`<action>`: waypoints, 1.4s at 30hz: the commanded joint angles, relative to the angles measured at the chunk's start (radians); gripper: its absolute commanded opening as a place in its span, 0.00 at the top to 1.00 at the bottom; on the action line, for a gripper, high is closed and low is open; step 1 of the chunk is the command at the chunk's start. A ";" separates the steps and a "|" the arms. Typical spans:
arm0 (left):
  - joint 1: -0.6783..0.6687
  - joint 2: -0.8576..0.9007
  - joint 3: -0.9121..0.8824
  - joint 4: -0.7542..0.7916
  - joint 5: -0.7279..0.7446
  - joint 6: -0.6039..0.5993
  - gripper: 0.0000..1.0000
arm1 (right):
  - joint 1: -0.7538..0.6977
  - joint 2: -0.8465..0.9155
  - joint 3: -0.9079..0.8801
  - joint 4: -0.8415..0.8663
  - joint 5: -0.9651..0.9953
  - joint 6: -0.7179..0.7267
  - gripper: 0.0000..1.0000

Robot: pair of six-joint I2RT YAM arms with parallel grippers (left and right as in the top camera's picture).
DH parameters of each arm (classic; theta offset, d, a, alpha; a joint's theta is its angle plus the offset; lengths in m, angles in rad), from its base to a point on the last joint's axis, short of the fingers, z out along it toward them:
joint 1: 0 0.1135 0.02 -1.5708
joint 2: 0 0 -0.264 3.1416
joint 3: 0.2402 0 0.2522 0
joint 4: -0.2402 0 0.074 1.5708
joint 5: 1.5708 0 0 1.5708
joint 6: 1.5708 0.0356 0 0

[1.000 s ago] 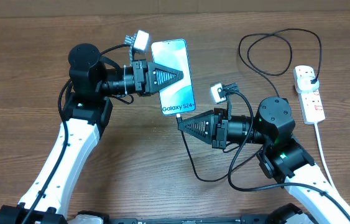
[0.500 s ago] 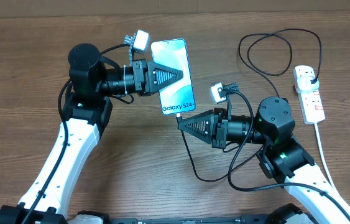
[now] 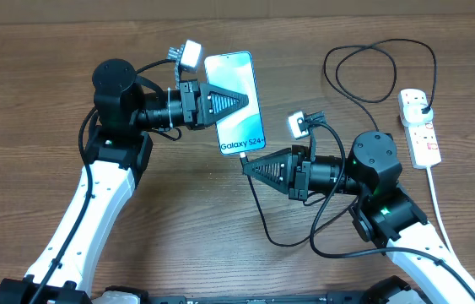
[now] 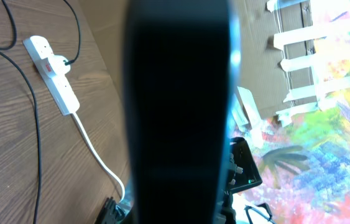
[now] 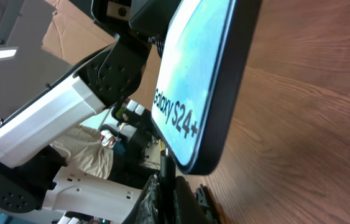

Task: Plug charger to phone and switch on socket

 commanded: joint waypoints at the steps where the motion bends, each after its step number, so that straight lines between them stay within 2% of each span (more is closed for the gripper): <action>1: -0.007 -0.018 0.010 0.003 0.075 0.024 0.96 | -0.035 -0.014 0.003 0.029 0.085 0.004 0.96; 21: -0.007 -0.018 0.010 0.003 0.069 0.024 0.96 | -0.037 -0.014 0.003 0.036 0.096 0.027 0.96; 42: -0.008 -0.018 0.010 0.002 0.068 0.024 0.96 | 0.097 -0.014 0.003 0.059 0.417 0.053 0.96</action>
